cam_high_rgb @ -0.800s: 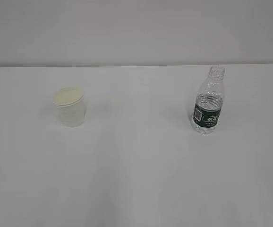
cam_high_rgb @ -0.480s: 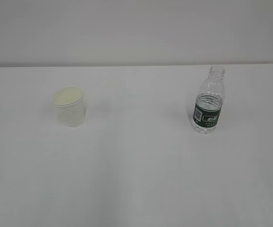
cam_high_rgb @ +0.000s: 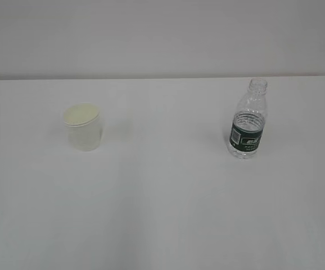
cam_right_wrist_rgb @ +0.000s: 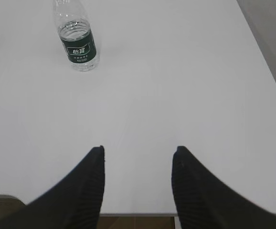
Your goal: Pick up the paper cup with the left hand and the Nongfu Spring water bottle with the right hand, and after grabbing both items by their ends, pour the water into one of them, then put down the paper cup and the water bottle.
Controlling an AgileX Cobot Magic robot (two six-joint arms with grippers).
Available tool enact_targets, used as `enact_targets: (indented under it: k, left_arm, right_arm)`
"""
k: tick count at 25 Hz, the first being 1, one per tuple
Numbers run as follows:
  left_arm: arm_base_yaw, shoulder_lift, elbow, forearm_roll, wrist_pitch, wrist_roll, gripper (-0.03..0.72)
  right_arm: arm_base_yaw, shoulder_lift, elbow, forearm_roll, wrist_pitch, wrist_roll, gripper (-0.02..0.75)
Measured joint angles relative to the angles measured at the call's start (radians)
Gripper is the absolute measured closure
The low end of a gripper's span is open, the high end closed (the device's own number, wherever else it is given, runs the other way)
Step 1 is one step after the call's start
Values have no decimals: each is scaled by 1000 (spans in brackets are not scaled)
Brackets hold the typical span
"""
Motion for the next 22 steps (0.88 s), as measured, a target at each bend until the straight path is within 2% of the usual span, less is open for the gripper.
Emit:
enact_targets:
  k: [15, 22]
  left_arm:
    - [0, 0, 0, -2, -6, 0, 228]
    - [0, 47, -59, -8, -105, 0, 228]
  right_arm:
    - [0, 0, 0, -2, 0, 0, 390]
    - [0, 0, -43, 27, -84, 0, 391]
